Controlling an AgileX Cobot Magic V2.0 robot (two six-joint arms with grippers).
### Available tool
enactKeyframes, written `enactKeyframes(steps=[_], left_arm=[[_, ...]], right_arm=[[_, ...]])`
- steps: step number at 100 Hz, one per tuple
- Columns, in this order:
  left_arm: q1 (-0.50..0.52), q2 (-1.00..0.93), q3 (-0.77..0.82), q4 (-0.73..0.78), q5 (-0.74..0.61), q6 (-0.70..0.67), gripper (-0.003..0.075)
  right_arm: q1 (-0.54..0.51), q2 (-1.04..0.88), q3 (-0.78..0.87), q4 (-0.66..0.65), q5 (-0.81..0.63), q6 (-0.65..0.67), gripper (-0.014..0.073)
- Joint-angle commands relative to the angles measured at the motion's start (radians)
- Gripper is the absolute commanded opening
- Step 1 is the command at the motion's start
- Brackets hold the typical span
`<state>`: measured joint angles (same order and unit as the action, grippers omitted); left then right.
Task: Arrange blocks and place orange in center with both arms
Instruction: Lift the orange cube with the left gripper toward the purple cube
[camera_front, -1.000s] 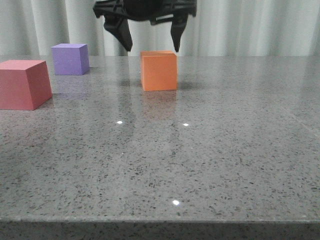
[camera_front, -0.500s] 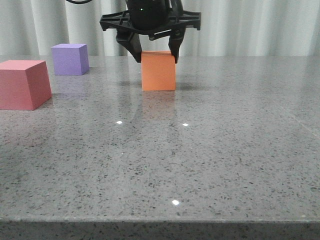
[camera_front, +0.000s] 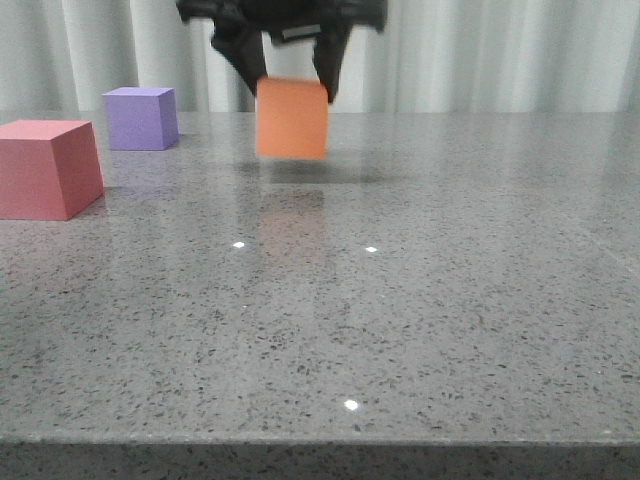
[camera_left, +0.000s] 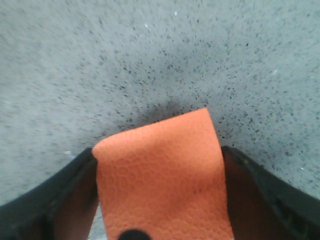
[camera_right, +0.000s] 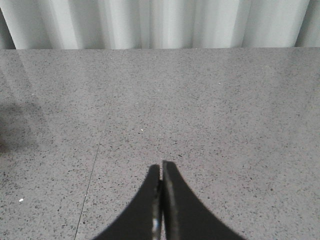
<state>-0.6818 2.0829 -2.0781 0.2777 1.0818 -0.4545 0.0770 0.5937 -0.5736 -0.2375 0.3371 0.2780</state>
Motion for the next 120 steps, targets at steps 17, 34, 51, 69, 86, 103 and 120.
enactKeyframes(steps=[17,34,51,69,86,103,120], left_arm=[[0.076,-0.213,-0.040,-0.012,0.025,0.191,0.0369],[0.182,-0.280,-0.038,-0.128,0.041,0.300,0.0369],[0.305,-0.314,0.008,-0.244,0.039,0.432,0.0369],[0.413,-0.314,0.065,-0.341,0.018,0.494,0.0369],[0.473,-0.314,0.150,-0.423,-0.034,0.559,0.0369],[0.496,-0.314,0.231,-0.431,-0.121,0.572,0.0369],[0.498,-0.314,0.300,-0.431,-0.181,0.575,0.0369]], right_arm=[[-0.007,-0.002,-0.026,-0.019,-0.079,-0.006,-0.0067],[-0.007,-0.002,-0.026,-0.019,-0.079,-0.006,-0.0067],[-0.007,-0.002,-0.026,-0.019,-0.079,-0.006,-0.0067],[-0.007,-0.002,-0.026,-0.019,-0.079,-0.006,-0.0067],[-0.007,-0.002,-0.026,-0.019,-0.079,-0.006,-0.0067],[-0.007,-0.002,-0.026,-0.019,-0.079,-0.006,-0.0067],[-0.007,-0.002,-0.026,-0.019,-0.079,-0.006,-0.0067]])
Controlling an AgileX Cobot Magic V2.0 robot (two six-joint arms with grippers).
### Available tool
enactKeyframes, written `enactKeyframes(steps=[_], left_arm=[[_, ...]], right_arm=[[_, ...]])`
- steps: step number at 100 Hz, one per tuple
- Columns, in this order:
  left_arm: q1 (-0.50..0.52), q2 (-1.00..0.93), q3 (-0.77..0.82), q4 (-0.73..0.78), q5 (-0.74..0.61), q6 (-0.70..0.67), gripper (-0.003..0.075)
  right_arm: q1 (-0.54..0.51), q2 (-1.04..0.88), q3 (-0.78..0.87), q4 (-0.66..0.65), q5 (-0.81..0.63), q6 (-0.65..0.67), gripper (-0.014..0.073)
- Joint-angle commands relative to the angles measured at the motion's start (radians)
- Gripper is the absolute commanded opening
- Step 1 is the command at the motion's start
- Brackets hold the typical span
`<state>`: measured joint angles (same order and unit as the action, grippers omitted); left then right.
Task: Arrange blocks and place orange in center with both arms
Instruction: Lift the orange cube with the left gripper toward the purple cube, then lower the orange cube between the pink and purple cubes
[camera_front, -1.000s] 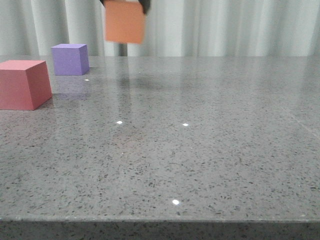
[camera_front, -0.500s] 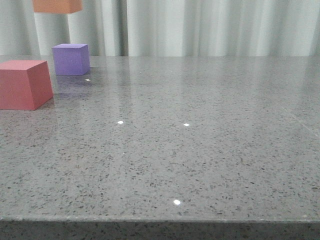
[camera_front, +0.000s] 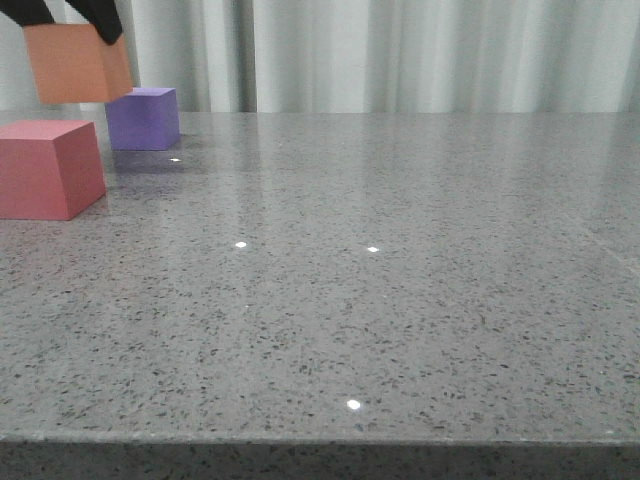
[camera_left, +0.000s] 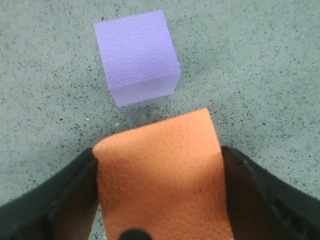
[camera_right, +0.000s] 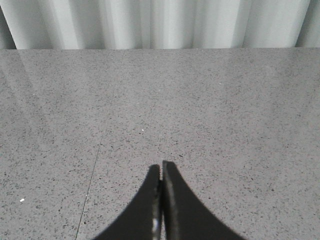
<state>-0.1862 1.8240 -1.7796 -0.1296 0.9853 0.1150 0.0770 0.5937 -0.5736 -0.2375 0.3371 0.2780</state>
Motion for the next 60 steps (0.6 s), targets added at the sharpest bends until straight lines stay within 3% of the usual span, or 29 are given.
enactKeyframes(steps=[1,31,60], left_arm=[[0.003,-0.055,0.004,-0.023,-0.090,0.005,0.0369],[0.003,-0.055,0.121,-0.023,-0.219,0.005,0.0369],[0.003,-0.027,0.142,-0.030,-0.237,0.026,0.0369]], right_arm=[[-0.007,-0.002,-0.026,-0.019,-0.079,-0.006,-0.0067],[-0.007,-0.002,-0.026,-0.019,-0.079,-0.006,-0.0067],[-0.007,-0.002,-0.026,-0.019,-0.079,-0.006,-0.0067]])
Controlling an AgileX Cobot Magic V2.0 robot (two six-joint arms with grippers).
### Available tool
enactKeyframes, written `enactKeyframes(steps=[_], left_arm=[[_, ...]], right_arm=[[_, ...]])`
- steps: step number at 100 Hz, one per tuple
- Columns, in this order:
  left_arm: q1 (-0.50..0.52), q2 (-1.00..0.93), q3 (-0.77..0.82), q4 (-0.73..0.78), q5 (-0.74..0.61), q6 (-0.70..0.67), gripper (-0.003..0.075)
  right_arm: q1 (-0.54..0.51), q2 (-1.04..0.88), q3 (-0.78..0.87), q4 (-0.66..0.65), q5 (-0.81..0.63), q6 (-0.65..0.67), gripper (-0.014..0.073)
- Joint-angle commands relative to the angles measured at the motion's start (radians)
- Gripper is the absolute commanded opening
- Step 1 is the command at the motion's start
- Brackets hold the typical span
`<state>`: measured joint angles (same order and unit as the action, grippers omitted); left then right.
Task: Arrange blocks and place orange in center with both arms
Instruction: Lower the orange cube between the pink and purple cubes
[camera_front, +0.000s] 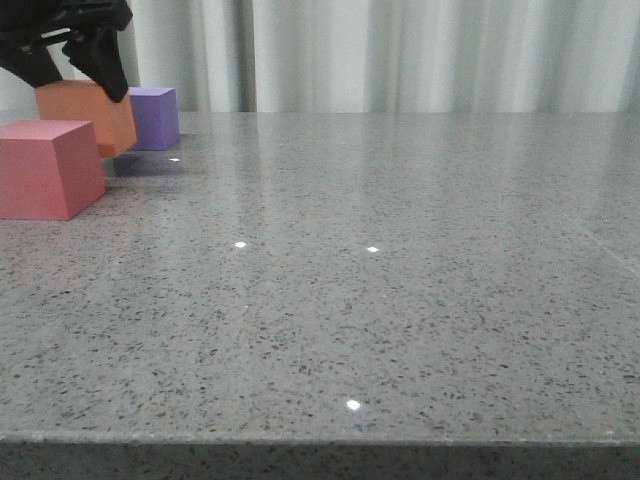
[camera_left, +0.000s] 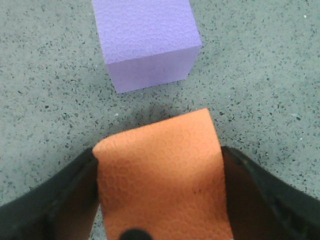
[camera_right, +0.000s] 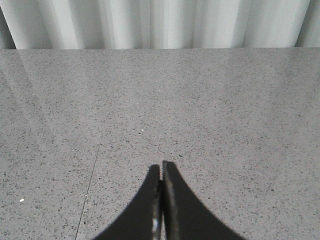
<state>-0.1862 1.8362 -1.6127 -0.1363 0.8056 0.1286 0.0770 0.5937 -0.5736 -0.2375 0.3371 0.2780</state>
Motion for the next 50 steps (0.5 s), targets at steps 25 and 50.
enactKeyframes(steps=[25,50], left_arm=[[-0.001,-0.029,-0.025,-0.028,-0.055,0.017,0.0372],[-0.001,-0.025,-0.018,-0.044,-0.044,0.037,0.0539]], right_arm=[[-0.007,-0.002,-0.026,-0.019,-0.079,-0.006,-0.0067],[-0.007,-0.002,-0.026,-0.019,-0.079,-0.006,-0.0067]])
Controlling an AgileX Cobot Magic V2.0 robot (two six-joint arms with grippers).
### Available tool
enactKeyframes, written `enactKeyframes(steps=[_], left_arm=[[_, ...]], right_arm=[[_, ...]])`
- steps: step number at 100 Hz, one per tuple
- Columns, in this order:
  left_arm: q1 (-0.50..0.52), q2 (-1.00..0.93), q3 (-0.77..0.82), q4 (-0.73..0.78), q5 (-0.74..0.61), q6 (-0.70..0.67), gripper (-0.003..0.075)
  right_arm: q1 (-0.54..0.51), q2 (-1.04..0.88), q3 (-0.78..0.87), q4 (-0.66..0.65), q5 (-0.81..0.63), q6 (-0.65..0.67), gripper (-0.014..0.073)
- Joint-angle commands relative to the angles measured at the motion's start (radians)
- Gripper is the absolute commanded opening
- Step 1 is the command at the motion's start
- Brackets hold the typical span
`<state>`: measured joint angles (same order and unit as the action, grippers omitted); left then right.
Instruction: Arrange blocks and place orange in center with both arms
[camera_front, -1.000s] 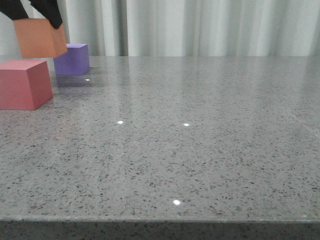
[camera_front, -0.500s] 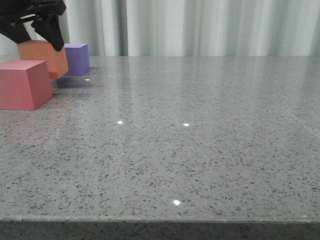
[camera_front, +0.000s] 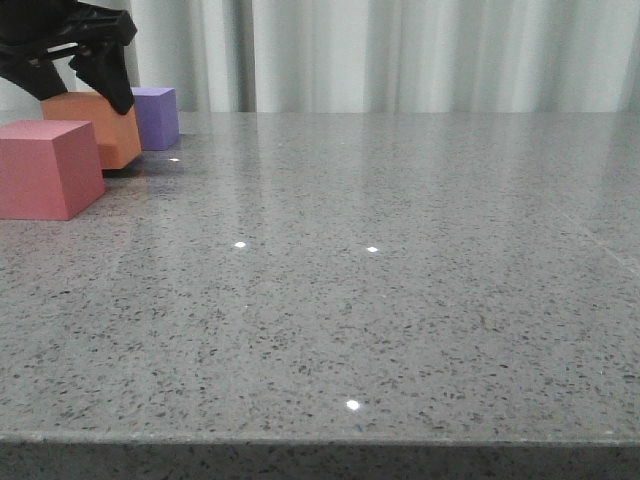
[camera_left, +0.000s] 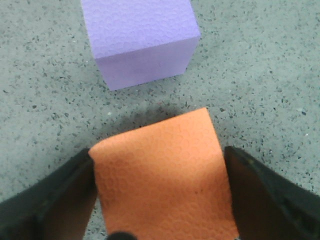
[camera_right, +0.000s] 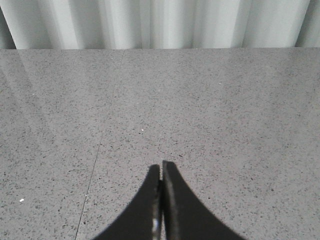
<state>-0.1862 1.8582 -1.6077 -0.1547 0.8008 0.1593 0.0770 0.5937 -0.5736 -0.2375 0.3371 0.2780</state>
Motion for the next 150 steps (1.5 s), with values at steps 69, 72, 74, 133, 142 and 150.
enactKeyframes(steps=[69,72,74,133,142,150], left_arm=[[0.004,-0.200,-0.025,-0.022,-0.037,0.006,0.0629],[0.005,-0.219,-0.025,-0.022,-0.037,0.006,0.0629],[0.007,-0.233,-0.023,-0.022,-0.037,0.006,0.0629],[0.101,-0.896,0.628,-0.050,-0.365,0.004,0.0629],[0.104,-1.006,0.739,-0.050,-0.396,0.004,0.0627],[0.104,-1.113,0.818,-0.050,-0.414,0.004,0.0599]], right_arm=[[-0.007,-0.002,-0.026,-0.019,-0.079,-0.006,-0.0067],[-0.007,-0.002,-0.026,-0.019,-0.079,-0.006,-0.0067],[-0.007,-0.002,-0.026,-0.019,-0.079,-0.006,-0.0067],[-0.007,-0.002,-0.026,-0.019,-0.079,-0.006,-0.0067],[-0.007,-0.002,-0.026,-0.019,-0.079,-0.006,-0.0067],[-0.007,-0.002,-0.026,-0.019,-0.079,-0.006,-0.0067]])
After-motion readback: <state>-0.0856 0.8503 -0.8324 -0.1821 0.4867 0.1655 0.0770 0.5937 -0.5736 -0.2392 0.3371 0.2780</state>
